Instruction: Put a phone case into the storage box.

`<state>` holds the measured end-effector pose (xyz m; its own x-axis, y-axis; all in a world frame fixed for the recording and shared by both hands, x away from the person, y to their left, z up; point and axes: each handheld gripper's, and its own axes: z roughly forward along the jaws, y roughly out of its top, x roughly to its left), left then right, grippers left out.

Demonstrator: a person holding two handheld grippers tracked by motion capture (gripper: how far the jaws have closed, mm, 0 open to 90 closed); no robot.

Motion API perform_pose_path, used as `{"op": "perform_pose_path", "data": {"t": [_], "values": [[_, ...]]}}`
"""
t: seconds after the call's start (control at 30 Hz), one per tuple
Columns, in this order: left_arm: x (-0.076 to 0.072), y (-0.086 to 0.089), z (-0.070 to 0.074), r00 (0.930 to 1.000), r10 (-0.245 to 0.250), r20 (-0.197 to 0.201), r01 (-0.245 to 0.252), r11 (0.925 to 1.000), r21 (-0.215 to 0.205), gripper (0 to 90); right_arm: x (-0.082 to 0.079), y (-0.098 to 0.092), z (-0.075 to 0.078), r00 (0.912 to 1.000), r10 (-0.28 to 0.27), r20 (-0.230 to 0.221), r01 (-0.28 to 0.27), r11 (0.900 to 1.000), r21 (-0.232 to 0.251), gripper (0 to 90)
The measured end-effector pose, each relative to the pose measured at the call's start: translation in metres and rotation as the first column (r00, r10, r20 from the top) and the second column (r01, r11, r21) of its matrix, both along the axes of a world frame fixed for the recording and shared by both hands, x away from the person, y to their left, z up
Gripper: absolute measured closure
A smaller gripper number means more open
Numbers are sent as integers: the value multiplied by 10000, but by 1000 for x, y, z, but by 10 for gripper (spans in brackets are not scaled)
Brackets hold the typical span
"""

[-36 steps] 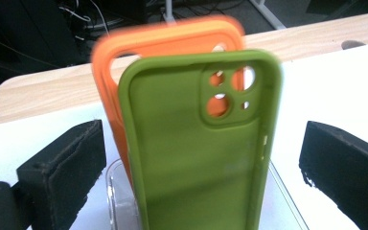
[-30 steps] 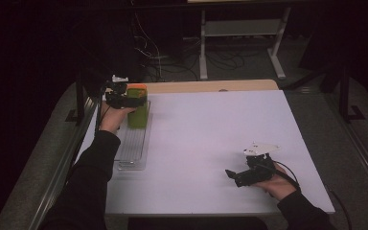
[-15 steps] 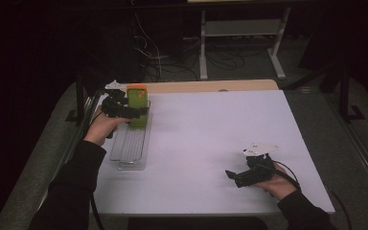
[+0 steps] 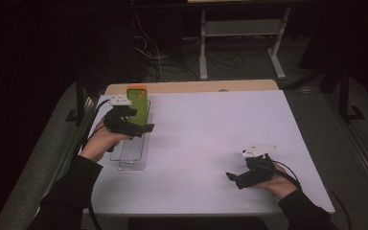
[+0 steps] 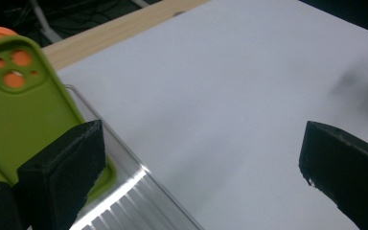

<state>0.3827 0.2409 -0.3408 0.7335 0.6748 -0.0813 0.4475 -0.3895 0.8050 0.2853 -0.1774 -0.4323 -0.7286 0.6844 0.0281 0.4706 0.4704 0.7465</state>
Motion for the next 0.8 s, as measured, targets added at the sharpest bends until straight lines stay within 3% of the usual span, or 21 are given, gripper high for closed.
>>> {"op": "perform_pose_path", "data": {"t": [0.33,0.47,0.8], "values": [[-33,-2,-19,9974,-701,183,701,9975,-14,20,-1,-1,3,9999,133,-17,-133,9999,34,0],[-45,0,-28,9965,-792,263,796,9967,-166,20,-1,-3,4,9999,130,-1,-130,9999,77,0],[-67,3,-42,9938,-973,537,975,9952,-12,19,0,-5,6,9997,238,84,-240,9994,261,0]]}}
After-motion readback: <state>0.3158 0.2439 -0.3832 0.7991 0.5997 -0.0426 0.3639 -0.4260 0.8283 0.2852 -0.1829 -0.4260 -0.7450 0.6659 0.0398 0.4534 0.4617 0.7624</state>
